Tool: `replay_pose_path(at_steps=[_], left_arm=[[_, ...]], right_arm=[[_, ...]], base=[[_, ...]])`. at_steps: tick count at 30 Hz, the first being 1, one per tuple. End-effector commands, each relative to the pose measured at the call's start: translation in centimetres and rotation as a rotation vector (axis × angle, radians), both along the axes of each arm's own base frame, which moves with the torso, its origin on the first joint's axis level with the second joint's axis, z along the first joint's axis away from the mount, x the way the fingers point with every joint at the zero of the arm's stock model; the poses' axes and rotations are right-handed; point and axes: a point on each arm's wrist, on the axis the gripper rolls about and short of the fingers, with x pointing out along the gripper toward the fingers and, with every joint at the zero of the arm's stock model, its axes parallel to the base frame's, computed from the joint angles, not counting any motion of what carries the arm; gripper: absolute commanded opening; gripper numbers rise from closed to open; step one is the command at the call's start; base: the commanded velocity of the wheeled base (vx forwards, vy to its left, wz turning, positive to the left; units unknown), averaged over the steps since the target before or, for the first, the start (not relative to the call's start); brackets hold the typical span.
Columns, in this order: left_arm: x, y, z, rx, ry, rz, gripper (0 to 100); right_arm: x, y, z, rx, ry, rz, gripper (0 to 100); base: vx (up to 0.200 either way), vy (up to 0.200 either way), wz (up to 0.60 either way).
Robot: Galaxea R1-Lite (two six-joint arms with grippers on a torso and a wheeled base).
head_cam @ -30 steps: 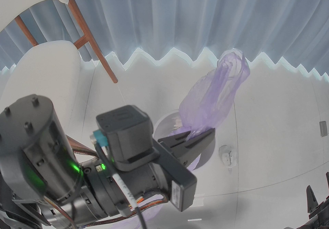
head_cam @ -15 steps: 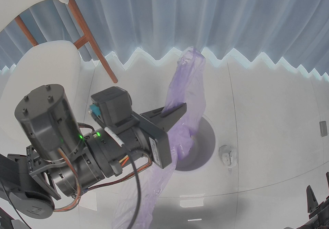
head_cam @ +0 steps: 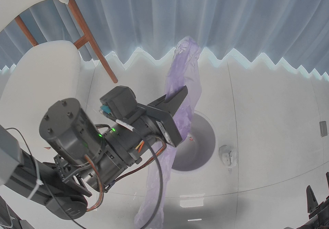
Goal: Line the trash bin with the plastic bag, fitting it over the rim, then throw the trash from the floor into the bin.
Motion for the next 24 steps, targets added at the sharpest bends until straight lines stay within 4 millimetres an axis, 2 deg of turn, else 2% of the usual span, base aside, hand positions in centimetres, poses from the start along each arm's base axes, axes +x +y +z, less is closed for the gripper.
replay_pose_path(at_steps=[1,6,8,10,11,15,19,24], left_arm=[[2.8,-2.1,-5.1,0.037,0.04,0.026,0],[2.2,-2.0,-5.9,0.068,0.074,0.008,0],[1.1,-2.0,-6.0,0.081,0.083,-0.007,0],[0.4,-1.8,-5.6,0.079,0.08,-0.021,0],[-0.7,-1.1,-4.9,0.084,0.08,-0.039,0],[-1.9,-1.0,-4.9,0.138,0.116,-0.073,0],[-1.2,-1.5,-4.3,0.114,0.097,-0.065,0],[-0.7,-1.8,-5.4,0.144,0.123,-0.042,0]], right_arm=[[0.0,0.0,-0.5,0.0,0.001,0.0,100],[0.0,0.0,-0.5,0.0,0.001,0.0,100],[0.0,0.0,-0.5,0.0,0.001,0.0,100],[0.0,0.0,-0.5,0.0,-0.001,0.0,100],[0.0,0.0,-0.5,0.0,0.001,0.001,100],[0.0,0.0,-0.5,0.0,0.001,0.001,100],[0.0,0.0,-0.5,0.0,0.001,0.001,100],[0.0,0.0,-0.5,-0.002,0.001,0.003,100]], base=[[0.0,0.0,0.0],[0.0,0.0,0.0],[0.0,0.0,0.0],[0.0,0.0,0.0],[0.0,0.0,0.0],[0.0,0.0,0.0],[0.0,0.0,0.0],[0.0,0.0,0.0]])
